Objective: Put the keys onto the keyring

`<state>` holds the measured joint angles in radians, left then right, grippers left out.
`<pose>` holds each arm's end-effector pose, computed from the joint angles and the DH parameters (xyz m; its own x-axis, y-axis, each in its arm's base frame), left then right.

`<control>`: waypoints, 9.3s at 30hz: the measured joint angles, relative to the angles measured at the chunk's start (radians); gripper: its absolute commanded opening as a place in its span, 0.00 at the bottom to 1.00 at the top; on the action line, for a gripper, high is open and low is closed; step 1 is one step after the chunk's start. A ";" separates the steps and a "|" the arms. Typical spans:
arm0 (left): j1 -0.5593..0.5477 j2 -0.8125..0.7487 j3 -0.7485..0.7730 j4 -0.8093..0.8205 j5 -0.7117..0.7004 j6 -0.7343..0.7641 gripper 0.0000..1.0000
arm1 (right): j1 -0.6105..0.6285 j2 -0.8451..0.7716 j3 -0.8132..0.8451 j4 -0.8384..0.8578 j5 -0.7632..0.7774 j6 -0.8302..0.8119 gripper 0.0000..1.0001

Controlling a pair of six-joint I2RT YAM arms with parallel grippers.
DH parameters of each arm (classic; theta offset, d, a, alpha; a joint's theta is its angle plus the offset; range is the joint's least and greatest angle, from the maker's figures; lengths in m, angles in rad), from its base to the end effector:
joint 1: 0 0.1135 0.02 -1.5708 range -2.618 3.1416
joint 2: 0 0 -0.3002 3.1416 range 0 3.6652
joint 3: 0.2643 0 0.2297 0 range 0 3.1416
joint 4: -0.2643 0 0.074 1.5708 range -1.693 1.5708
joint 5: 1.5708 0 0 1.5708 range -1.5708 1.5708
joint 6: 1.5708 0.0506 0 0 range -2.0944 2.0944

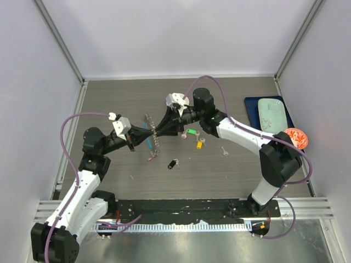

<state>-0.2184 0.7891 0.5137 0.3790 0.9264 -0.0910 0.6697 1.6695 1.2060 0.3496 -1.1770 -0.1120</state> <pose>0.1299 -0.0703 0.3348 0.0182 -0.0599 -0.9980 0.9119 0.4104 -0.0080 0.2592 0.2648 0.3562 0.0185 -0.0401 -0.9990 -0.9615 -0.2749 -0.0067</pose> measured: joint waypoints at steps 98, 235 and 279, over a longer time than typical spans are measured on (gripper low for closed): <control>-0.004 0.022 0.006 0.061 0.046 -0.029 0.00 | -0.004 0.019 -0.008 0.114 -0.050 0.151 0.18; -0.113 0.010 0.128 -0.288 0.027 0.175 0.39 | 0.138 -0.156 0.280 -0.925 0.411 -0.659 0.01; -0.109 0.032 0.159 -0.392 -0.008 0.278 0.00 | 0.138 -0.116 0.280 -0.927 0.393 -0.641 0.06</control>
<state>-0.3271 0.8207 0.6731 -0.0132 0.9188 0.1867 0.8078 1.5536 1.4864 -0.5770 -0.7845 -0.7528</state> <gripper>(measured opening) 0.012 0.042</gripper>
